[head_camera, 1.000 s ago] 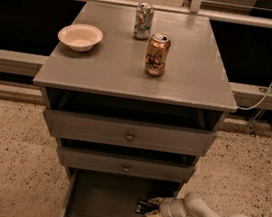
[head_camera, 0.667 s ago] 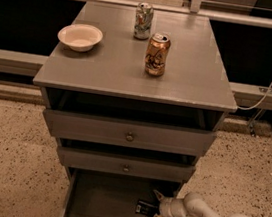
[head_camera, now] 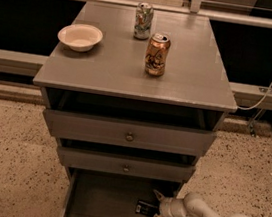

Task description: Pick rxbar chocolate from bottom drawer and place on counter

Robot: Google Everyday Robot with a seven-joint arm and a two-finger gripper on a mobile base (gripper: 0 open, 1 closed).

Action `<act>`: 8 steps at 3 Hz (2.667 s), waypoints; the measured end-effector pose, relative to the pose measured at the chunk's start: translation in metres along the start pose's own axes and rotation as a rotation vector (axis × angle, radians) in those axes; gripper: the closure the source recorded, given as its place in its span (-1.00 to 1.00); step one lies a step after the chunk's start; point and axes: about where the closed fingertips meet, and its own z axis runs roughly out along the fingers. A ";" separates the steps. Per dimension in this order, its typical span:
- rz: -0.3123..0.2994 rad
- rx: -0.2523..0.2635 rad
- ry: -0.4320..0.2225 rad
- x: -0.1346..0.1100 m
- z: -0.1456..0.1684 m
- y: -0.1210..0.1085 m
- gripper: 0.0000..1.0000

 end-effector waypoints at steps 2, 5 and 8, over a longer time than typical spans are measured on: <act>0.000 0.000 0.000 0.000 0.000 0.000 -1.00; 0.000 0.000 0.000 0.000 0.000 0.000 0.01; 0.000 0.000 0.000 0.000 0.000 0.000 0.52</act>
Offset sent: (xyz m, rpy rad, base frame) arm 0.0053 0.0144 -0.0010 -0.1284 0.0167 0.0300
